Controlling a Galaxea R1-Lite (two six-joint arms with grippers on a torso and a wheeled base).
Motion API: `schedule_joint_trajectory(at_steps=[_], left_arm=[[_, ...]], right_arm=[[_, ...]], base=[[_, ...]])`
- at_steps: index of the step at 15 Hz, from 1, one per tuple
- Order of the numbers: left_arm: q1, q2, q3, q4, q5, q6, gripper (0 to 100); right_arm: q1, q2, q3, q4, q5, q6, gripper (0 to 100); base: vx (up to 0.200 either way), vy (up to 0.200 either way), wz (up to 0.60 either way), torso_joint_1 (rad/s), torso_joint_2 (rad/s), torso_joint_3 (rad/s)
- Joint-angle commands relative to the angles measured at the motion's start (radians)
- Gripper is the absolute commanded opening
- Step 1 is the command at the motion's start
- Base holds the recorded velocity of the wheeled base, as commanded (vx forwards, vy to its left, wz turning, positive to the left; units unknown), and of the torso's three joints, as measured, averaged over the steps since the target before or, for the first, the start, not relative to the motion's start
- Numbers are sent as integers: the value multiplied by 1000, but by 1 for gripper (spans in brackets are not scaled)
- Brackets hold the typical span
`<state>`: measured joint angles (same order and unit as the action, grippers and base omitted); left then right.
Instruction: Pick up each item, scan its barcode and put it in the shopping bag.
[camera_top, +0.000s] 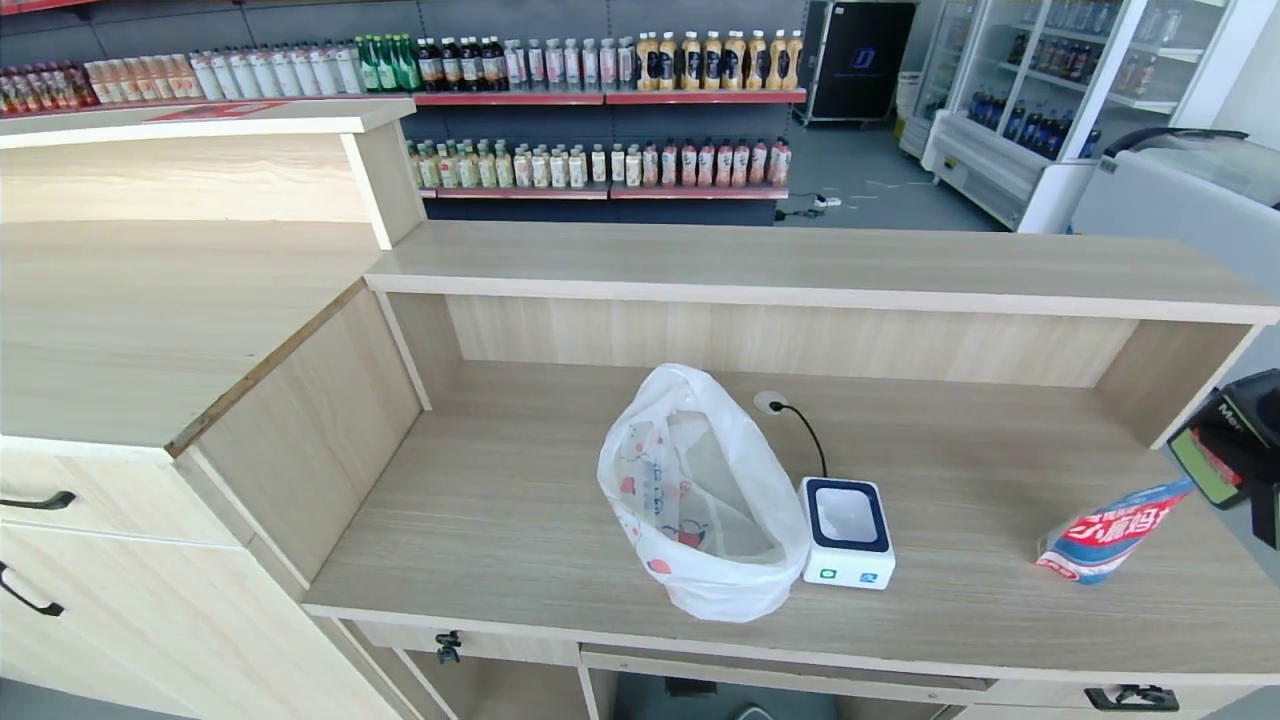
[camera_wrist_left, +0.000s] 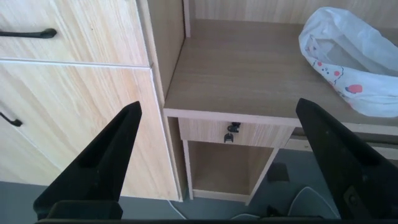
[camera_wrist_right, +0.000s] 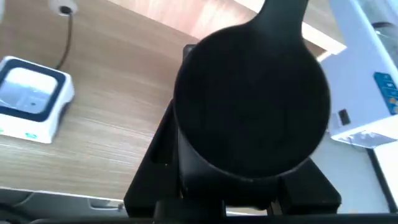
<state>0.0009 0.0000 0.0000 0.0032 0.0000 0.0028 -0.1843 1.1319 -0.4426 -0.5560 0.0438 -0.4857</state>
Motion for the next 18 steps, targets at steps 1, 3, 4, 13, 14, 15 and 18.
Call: schedule_joint_trajectory(at_steps=[1,3,4,13,14,15,18], left_arm=[[1,2,0,0,0,0,100],[1,2,0,0,0,0,100],[1,2,0,0,0,0,100],[1,2,0,0,0,0,100],[1,2,0,0,0,0,100],[1,2,0,0,0,0,100],[1,2,0,0,0,0,100]], right_arm=[[81,-17,-19,80,99,188,0],[72,17,-33,177,149,276,0],[69,26,-35,208,209,403,0],[-52,399,-211,281,475,631,0],[-52,424,-223,281,476,630,0],[-50,442,-235,281,485,628,0],[-34,491,-272,281,496,627,0]], base=[[0,0,0,0,0,0],[0,0,0,0,0,0],[0,0,0,0,0,0],[0,0,0,0,0,0],[0,0,0,0,0,0],[0,0,0,0,0,0],[0,0,0,0,0,0]])
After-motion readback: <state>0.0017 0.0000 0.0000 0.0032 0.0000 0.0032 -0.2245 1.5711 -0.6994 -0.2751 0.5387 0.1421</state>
